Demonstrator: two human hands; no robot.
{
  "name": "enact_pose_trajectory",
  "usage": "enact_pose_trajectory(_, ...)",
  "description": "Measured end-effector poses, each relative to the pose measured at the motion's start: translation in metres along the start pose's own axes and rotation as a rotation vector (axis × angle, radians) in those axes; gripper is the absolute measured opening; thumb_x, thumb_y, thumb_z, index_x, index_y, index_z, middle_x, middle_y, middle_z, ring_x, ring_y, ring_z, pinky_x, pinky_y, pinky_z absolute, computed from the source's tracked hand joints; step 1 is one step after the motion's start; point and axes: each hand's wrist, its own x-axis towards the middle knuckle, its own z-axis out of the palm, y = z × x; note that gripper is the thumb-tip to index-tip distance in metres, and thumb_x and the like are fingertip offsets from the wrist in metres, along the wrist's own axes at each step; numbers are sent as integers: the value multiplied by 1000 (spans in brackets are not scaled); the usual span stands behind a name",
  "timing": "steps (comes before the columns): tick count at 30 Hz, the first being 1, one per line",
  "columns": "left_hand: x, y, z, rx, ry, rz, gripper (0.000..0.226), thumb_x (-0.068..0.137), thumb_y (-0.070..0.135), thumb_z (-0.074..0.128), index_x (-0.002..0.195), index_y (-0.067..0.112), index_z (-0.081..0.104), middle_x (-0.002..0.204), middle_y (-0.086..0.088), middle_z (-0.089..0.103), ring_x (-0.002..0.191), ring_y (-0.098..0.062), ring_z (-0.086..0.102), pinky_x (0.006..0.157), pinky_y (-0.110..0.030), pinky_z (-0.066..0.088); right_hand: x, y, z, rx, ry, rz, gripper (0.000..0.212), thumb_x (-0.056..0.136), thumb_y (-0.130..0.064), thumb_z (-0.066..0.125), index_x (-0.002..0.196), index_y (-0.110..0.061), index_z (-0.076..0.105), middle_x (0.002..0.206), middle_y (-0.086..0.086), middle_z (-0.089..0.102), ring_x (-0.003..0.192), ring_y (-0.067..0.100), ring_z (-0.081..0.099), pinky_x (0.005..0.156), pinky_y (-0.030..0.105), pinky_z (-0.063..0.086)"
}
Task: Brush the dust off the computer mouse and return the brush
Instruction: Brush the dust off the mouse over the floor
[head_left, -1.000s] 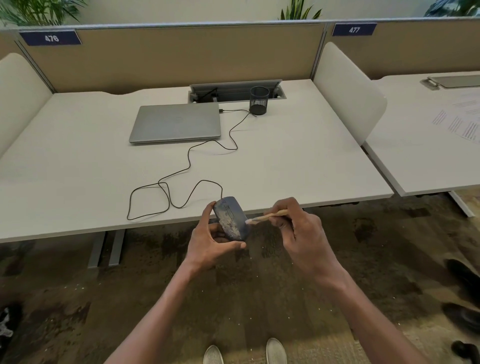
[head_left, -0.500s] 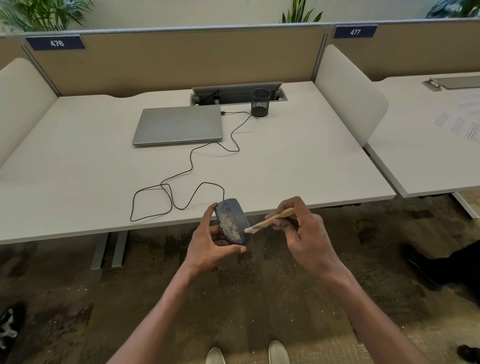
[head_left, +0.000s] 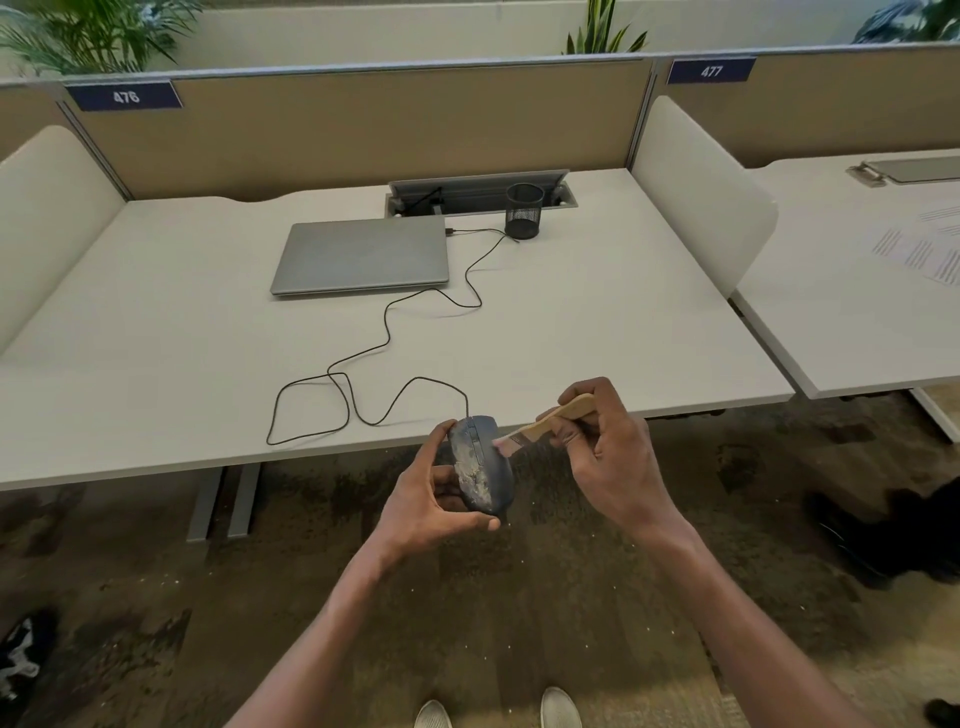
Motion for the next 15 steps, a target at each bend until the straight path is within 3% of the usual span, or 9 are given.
enact_pose_trajectory(4,-2,0,4,-6,-50,11,131,55,25,99,154,41,16,114,-4,74,106,-13,72,95,-31,58,5,4,-1,-92,15,-14,31,94,-4,68,118,-15,51,94,-10,67,80,3,68,68,12,57)
enact_pose_trajectory(8,-3,4,8,24,-74,37,124,57,29,98,146,55,15,110,1,74,106,-4,70,88,-12,54,9,4,1,-95,69,-1,29,94,-3,68,119,-11,56,95,-8,69,83,7,70,68,8,55)
enact_pose_trajectory(15,-3,15,11,38,-84,65,120,57,35,97,134,73,14,111,13,70,105,8,66,82,-1,47,17,10,17,-103,116,158,20,99,-12,65,116,-16,56,98,-3,73,79,19,75,67,45,63)
